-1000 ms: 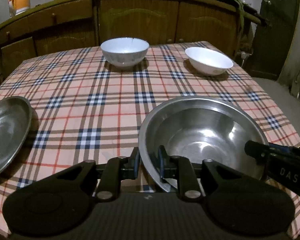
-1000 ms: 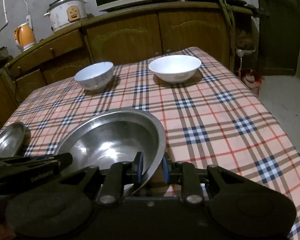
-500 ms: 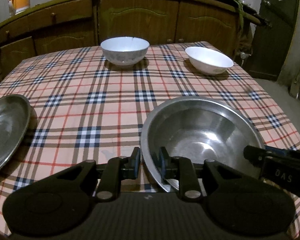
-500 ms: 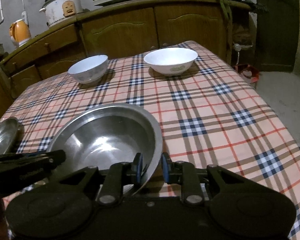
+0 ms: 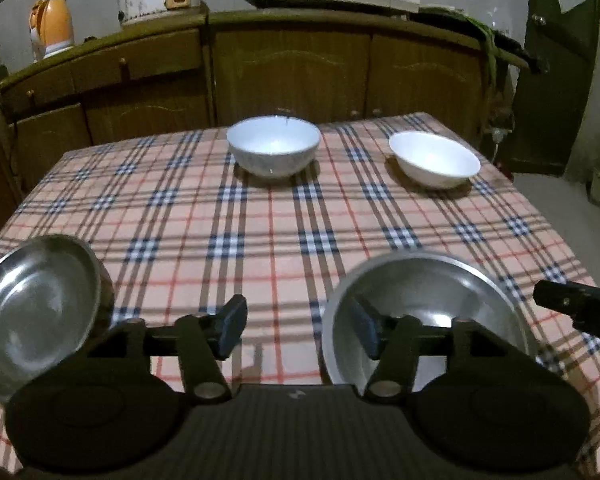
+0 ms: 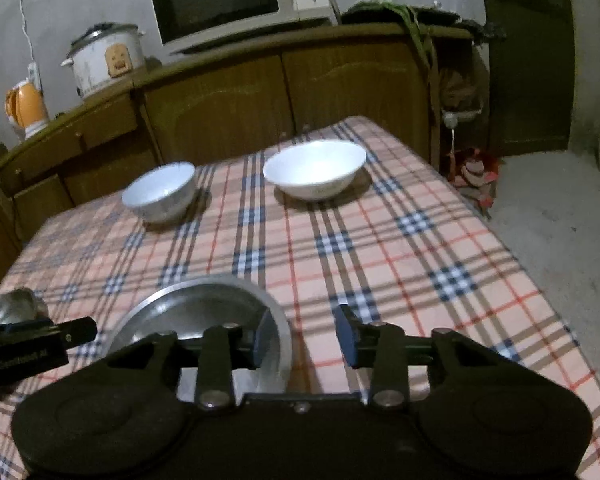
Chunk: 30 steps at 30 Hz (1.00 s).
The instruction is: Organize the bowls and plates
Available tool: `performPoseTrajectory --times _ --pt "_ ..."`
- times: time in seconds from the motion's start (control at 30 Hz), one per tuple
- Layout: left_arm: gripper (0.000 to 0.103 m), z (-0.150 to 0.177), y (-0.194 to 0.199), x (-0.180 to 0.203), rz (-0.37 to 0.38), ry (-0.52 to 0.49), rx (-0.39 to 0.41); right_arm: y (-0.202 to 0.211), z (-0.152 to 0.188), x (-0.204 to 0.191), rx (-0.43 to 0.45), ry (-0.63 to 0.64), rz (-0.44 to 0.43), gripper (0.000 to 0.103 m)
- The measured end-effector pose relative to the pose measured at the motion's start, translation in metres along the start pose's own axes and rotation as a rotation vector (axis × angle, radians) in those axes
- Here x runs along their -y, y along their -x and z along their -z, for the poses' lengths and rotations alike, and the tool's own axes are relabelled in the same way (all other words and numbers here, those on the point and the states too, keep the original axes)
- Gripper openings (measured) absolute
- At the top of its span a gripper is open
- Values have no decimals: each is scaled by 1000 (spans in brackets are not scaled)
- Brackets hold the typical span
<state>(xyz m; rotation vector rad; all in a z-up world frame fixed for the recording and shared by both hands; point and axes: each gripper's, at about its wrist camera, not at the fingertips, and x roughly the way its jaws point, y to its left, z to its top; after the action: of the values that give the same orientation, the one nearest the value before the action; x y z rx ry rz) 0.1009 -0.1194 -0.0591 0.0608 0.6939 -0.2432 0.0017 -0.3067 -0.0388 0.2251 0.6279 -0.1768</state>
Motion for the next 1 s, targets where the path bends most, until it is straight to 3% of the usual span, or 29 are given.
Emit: performPoseTrajectory --times 0.27,0.43,1.0 --pt "75 -25 9 -2 8 -6 41 9 -25 -2 56 12 -17 58" --pt "76 -38 11 -1 12 -7 57 12 -37 -1 83 20 -22 68" --pt "77 -69 -6 16 28 -43 59 -3 -62 6 111 30 -44 69"
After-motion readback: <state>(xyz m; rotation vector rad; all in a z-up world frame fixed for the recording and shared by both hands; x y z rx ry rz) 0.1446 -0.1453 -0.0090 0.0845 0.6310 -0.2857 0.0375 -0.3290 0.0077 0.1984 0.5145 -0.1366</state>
